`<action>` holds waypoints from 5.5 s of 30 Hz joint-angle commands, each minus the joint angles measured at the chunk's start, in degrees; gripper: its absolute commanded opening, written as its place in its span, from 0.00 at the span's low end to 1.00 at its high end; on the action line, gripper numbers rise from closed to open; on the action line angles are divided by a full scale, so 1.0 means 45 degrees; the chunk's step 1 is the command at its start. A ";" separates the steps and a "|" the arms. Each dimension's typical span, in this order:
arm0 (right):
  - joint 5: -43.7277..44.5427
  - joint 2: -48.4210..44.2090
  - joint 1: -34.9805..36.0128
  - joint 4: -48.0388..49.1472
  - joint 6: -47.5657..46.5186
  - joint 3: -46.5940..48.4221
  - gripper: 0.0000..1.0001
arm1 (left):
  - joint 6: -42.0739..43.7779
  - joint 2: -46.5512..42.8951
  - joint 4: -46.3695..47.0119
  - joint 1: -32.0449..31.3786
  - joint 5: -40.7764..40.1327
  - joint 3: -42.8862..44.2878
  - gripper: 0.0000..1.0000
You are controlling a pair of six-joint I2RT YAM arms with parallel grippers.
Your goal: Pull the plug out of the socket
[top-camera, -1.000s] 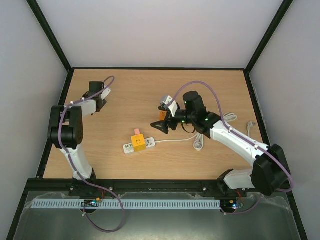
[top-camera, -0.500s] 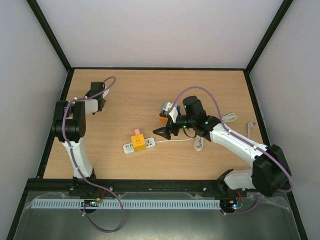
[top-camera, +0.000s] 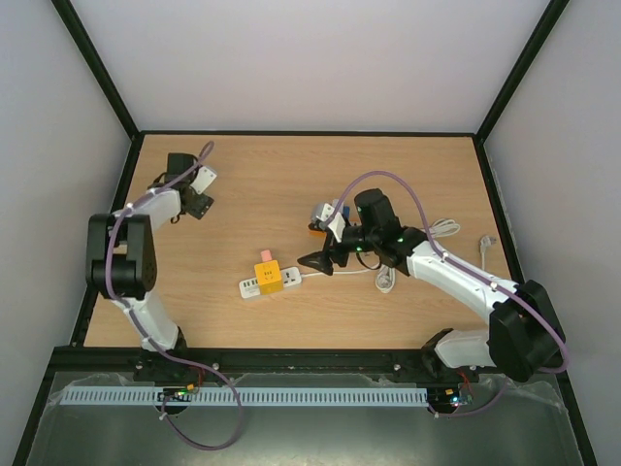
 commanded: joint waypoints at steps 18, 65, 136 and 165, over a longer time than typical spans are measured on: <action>-0.1079 0.0297 0.0129 -0.0170 -0.2016 -0.0715 0.98 | 0.0054 -0.7226 -0.7457 -0.1743 1.0001 -0.1422 1.00; 0.3078 -0.2063 -0.0464 -0.3109 -0.0908 -0.1380 0.81 | -0.0142 -0.6068 -0.2190 -0.9215 1.0149 -0.6030 0.38; 0.6032 0.1524 0.4635 -0.3612 -0.0394 0.0493 0.54 | 0.6612 -0.7409 -0.7796 -0.0651 1.4991 -0.4542 0.94; 0.5159 -0.0583 0.3762 -0.3475 -0.2811 -0.1625 0.48 | 0.3922 -0.6453 -0.1024 -0.7288 1.1776 -0.6289 0.47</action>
